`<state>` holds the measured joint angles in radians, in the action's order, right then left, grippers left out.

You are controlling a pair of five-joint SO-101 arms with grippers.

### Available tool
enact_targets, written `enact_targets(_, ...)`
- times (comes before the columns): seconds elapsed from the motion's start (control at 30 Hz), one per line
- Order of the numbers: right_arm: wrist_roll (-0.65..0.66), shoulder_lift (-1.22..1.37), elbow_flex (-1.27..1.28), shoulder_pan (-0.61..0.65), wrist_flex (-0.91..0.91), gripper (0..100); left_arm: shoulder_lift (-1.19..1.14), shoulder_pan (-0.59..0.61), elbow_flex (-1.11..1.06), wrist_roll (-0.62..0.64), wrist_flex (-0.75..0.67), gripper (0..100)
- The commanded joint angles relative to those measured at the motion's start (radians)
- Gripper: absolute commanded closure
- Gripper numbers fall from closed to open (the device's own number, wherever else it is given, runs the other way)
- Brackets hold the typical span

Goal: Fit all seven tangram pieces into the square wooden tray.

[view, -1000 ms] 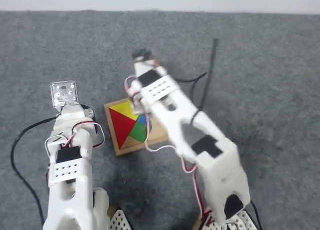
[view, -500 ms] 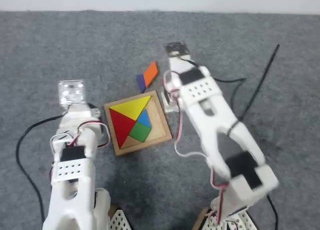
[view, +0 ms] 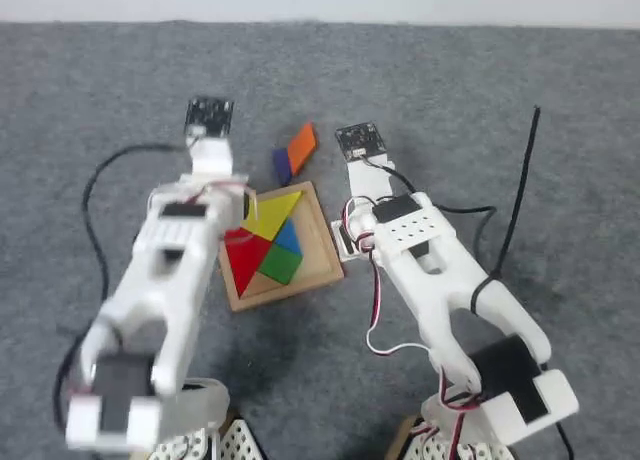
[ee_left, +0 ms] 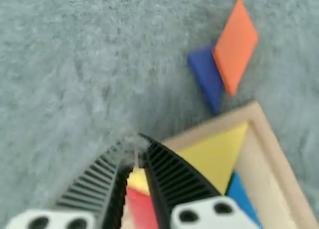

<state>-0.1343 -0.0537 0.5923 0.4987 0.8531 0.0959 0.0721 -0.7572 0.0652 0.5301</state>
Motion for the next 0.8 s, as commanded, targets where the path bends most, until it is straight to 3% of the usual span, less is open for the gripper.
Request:
enact_targets(0.0, 0.012, -0.008, -0.008, 0.002, -0.022, 99.0, -0.203, -0.032, 0.282, 0.080, 0.086, 99)
enact_targets(0.3, 0.008, -0.004, -0.005, -0.012, -0.064, 98.9, -0.482, -0.041, 0.634, 0.172, 0.480, 99)
enact_targets(0.57, 0.006, -0.013, -0.006, -0.065, -0.058, 98.9, -0.485, -0.087, 0.625, 0.118, 0.520, 99)
enact_targets(0.77, 0.003, -0.015, -0.012, -0.117, -0.064, 98.9, -0.410, -0.124, 0.521, 0.044, 0.457, 99)
